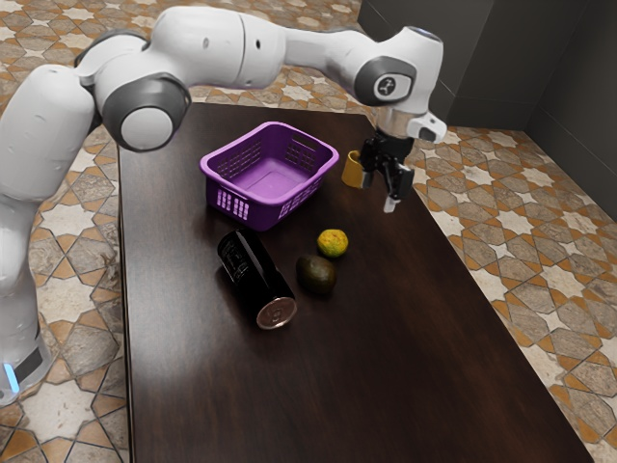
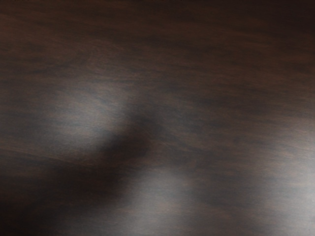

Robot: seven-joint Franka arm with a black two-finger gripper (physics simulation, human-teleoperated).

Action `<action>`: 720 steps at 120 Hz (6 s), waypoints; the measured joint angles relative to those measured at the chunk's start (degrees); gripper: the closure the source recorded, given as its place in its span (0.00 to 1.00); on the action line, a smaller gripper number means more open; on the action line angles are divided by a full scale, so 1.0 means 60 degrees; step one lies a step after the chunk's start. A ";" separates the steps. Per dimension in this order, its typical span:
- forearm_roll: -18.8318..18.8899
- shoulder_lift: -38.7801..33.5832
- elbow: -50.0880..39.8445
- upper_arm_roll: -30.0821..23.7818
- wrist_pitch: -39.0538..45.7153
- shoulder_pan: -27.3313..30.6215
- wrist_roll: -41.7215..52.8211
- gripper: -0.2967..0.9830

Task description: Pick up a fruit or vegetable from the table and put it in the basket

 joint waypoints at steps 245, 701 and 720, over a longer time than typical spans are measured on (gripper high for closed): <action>-0.0010 -0.2968 -0.4968 -0.0501 0.1202 -0.0211 -0.0660 0.23; 0.0280 -0.2032 -0.5067 -0.0503 0.2757 -0.0235 -0.0643 0.24; 0.0225 -0.2029 -0.5074 -0.0505 0.2824 -0.0232 -0.0653 0.46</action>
